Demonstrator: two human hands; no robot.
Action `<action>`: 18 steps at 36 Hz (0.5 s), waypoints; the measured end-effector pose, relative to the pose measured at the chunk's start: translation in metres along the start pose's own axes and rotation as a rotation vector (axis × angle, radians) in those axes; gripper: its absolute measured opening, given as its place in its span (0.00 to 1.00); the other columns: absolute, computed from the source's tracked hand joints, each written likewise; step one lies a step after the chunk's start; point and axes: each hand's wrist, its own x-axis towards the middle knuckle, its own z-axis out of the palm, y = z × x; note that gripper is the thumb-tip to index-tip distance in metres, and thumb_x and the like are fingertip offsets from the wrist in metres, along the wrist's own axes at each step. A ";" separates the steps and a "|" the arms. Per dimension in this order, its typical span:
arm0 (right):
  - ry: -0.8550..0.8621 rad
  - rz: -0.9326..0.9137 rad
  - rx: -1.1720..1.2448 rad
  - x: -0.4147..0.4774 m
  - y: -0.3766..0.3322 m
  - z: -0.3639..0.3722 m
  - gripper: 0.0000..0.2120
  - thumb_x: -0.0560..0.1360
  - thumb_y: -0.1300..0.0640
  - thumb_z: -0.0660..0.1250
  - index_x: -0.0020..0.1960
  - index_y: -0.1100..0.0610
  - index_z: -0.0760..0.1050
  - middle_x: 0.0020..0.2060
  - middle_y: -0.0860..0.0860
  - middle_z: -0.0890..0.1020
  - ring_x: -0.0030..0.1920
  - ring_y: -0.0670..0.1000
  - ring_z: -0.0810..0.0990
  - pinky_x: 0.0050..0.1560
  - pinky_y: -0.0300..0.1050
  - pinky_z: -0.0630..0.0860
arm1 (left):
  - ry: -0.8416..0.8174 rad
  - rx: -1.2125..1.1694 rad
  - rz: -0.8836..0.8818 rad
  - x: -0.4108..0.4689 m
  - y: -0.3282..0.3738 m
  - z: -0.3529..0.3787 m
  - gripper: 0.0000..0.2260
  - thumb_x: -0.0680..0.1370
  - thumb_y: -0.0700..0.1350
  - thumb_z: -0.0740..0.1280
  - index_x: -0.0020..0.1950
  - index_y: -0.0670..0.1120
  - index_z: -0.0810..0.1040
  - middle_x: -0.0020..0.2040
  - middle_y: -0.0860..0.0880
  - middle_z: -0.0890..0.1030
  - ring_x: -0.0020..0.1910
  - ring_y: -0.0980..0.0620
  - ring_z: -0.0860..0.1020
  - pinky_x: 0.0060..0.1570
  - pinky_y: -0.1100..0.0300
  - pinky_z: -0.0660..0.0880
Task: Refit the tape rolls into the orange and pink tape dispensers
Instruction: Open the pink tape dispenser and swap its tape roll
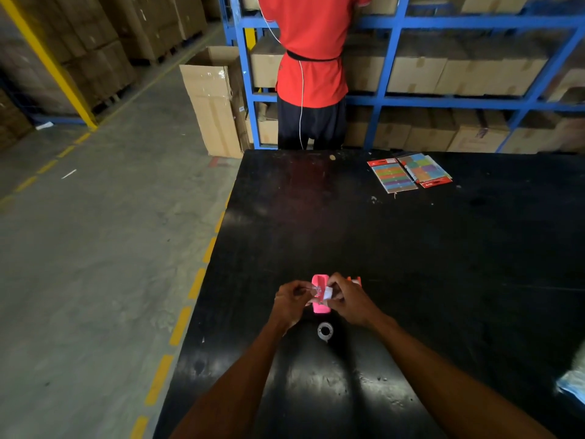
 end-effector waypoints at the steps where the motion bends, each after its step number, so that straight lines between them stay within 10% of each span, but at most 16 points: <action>1: 0.001 -0.012 -0.005 0.000 0.001 0.000 0.17 0.72 0.55 0.74 0.53 0.43 0.69 0.54 0.50 0.80 0.53 0.49 0.81 0.53 0.51 0.81 | 0.002 -0.005 -0.008 0.001 0.000 0.000 0.04 0.73 0.43 0.73 0.47 0.46 0.83 0.45 0.41 0.86 0.47 0.41 0.85 0.54 0.40 0.81; 12: -0.010 0.020 -0.116 0.008 0.022 0.005 0.13 0.69 0.57 0.70 0.45 0.43 0.69 0.47 0.50 0.76 0.47 0.49 0.75 0.50 0.46 0.72 | 0.025 -0.050 -0.048 0.012 -0.007 0.006 0.06 0.75 0.37 0.71 0.50 0.37 0.81 0.46 0.35 0.85 0.48 0.36 0.84 0.53 0.43 0.81; 18: -0.100 0.043 -0.286 -0.001 0.038 0.022 0.06 0.75 0.60 0.65 0.52 0.58 0.74 0.66 0.63 0.69 0.73 0.67 0.59 0.73 0.52 0.56 | 0.016 -0.099 -0.082 0.017 -0.012 0.008 0.03 0.74 0.36 0.71 0.47 0.39 0.81 0.41 0.39 0.84 0.43 0.40 0.84 0.49 0.45 0.82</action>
